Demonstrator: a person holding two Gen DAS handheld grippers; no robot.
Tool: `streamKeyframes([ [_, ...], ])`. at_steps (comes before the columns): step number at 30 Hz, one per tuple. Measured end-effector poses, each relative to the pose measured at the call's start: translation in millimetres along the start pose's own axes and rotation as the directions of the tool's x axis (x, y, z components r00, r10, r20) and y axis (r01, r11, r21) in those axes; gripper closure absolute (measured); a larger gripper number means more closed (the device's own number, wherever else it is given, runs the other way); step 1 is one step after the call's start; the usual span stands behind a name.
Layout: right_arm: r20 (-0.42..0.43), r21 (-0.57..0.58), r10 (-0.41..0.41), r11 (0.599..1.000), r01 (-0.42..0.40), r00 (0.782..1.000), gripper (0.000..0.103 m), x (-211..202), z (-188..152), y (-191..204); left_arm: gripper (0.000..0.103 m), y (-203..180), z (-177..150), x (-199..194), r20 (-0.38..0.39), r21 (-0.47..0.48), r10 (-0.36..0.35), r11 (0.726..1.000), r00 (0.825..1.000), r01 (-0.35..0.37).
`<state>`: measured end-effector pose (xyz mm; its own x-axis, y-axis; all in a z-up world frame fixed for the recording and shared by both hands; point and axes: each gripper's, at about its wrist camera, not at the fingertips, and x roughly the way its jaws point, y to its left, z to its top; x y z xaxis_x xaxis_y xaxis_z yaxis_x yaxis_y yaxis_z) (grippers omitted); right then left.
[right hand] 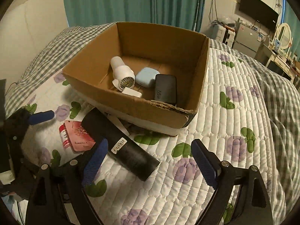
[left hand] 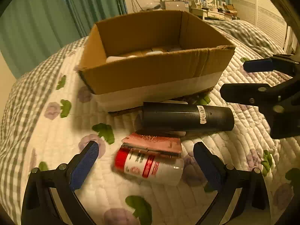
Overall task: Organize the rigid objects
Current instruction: 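Grasp the pink card wallet with the left gripper while the right grasps the black cylinder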
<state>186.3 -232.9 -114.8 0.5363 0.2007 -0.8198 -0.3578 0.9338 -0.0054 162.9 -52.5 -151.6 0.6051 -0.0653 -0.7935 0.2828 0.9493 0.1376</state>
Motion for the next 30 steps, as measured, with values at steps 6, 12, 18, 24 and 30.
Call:
streamKeyframes([
  [6, -0.021, -0.040, -0.009, 0.999, 0.008, 1.000, 0.013, 12.6, 1.5, -3.7, 0.007, -3.7, 4.4, 15.2, -0.003, 0.006, -0.022, 1.000, 1.000, 0.022],
  [12, -0.033, -0.032, 0.005, 0.999, -0.006, 0.999, 0.013, 16.0, -0.2, -6.2, 0.030, -8.6, 2.8, 15.5, -0.012, 0.038, -0.029, 0.999, 1.000, 0.029],
  [18, -0.022, -0.077, 0.008, 0.997, -0.010, 1.000, 0.013, 12.1, -2.0, 2.9, 0.031, 1.0, 1.5, -24.4, 0.058, 0.004, 0.052, 0.999, 0.997, -0.052],
  [24, -0.059, -0.202, 0.024, 0.979, -0.036, 0.998, 0.013, 21.7, -3.6, 32.5, 0.031, 30.0, 2.6, -52.8, 0.091, -0.134, 0.112, 0.986, 0.990, -0.099],
  [30, -0.119, -0.318, 0.007, 0.947, -0.045, 0.993, 0.021, 46.5, -2.0, 59.8, 0.031, 43.7, 3.2, -49.6, 0.093, -0.153, 0.169, 0.976, 0.981, -0.154],
])
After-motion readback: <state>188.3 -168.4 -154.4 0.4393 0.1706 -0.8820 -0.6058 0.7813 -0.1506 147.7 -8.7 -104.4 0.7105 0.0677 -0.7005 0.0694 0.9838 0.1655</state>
